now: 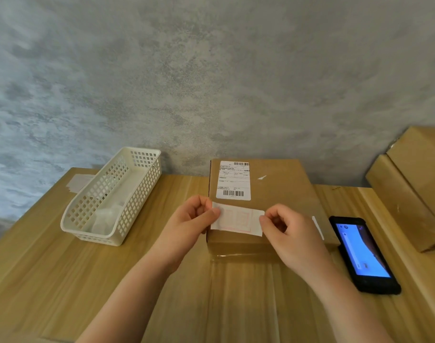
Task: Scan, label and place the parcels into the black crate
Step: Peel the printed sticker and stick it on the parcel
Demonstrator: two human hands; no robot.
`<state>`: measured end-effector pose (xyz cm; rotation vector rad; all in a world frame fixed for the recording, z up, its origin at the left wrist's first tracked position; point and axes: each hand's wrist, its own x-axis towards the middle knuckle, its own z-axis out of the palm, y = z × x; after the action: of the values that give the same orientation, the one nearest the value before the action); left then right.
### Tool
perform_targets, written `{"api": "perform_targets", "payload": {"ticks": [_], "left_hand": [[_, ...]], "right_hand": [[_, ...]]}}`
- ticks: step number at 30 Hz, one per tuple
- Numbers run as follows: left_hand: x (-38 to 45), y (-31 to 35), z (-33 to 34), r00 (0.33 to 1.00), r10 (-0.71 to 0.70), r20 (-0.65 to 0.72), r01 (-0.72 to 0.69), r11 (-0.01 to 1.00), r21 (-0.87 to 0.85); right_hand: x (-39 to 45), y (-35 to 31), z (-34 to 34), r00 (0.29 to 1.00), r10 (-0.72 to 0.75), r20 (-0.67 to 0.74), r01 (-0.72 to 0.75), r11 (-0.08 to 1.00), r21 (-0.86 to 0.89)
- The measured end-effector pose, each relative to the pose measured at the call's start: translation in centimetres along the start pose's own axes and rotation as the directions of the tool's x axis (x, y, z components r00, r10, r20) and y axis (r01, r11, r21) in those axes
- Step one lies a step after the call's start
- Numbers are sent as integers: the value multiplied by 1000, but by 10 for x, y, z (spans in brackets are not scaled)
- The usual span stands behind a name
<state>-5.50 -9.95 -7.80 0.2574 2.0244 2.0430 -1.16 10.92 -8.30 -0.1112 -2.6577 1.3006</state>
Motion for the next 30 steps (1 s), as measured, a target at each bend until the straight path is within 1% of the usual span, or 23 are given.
{"api": "perform_targets", "payload": {"ticks": [3,6,8,11,18,27,30], "left_hand": [[0,-5,0,995,-19,-102,38,981,191],[1,-13,-2,989,-33,-142,81,933,350],[2,-17,-3,986,9,-166,70,882,466],[1,-15,0,978,111,-175,25,775,631],[4,-11,5,975,162,-150,-7,703,712],[4,-7,9,972,212,-100,-33,548,836],[5,-5,9,975,204,-90,-35,537,843]], "right_hand": [[3,1,0,1000,7,2,-7,995,-96],[6,1,0,1000,14,24,-9,981,-193],[9,0,1,999,23,45,-11,967,-254],[13,-2,1,997,37,66,-14,948,-319],[21,-9,-1,992,65,106,-19,920,-392],[21,-8,1,993,56,105,-6,906,-424],[20,-8,2,995,28,97,18,899,-438]]}}
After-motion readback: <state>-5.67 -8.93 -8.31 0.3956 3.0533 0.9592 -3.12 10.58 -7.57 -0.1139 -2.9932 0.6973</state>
